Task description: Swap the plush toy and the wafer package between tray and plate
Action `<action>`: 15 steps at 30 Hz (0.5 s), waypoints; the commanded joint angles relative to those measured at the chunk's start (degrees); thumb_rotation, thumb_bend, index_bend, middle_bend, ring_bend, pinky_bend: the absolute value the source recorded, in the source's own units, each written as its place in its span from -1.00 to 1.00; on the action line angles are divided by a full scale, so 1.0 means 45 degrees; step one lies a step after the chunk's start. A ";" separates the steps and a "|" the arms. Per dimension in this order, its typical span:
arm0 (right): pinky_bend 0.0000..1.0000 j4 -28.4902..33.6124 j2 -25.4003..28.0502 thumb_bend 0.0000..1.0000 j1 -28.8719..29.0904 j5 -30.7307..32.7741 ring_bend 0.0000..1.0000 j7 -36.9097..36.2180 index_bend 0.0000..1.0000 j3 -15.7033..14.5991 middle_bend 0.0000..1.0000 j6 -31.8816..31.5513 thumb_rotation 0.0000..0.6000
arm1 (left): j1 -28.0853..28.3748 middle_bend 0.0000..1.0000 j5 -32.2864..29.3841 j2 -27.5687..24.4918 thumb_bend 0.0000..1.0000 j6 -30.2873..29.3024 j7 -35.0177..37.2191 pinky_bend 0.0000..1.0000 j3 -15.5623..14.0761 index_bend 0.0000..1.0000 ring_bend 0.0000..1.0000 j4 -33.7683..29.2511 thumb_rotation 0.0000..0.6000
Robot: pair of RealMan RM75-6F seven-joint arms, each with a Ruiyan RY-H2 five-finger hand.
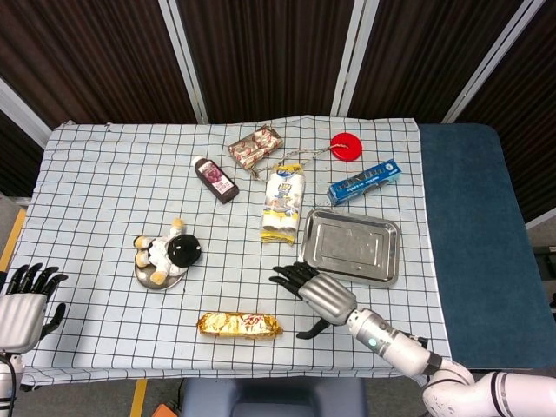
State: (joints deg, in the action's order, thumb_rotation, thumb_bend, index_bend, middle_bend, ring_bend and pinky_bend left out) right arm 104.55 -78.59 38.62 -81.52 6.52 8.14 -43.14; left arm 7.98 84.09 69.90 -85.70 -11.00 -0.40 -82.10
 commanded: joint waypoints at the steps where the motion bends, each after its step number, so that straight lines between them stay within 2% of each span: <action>1: -0.75 -0.0030 -0.0850 -0.78 0.0804 0.1242 -0.75 0.0751 -0.68 0.0298 -0.82 0.0912 1.00 | -0.0011 -0.59 0.0006 -0.0001 -0.15 0.0026 0.0032 -0.77 0.0048 -0.44 -0.77 0.0020 1.00; 9: -0.74 -0.1177 -0.2790 -0.78 0.2495 0.4053 -0.67 0.2224 -0.56 0.0151 -0.73 0.1899 1.00 | -0.0036 -0.56 -0.0266 -0.0004 -0.15 0.0334 0.0267 -0.77 0.0240 -0.43 -0.77 0.0182 1.00; 15: -0.65 -0.2191 -0.3958 -0.78 0.3283 0.5615 -0.56 0.3279 -0.46 -0.0192 -0.63 0.1384 1.00 | -0.0072 -0.55 -0.0355 -0.0092 -0.15 0.0423 0.0540 -0.77 0.0361 -0.43 -0.77 0.0173 1.00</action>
State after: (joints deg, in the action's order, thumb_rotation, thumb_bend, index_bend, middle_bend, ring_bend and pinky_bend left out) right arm 96.35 -94.64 52.01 -58.11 19.60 8.02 -35.88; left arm 7.68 82.51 69.55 -83.84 -8.67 1.16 -81.31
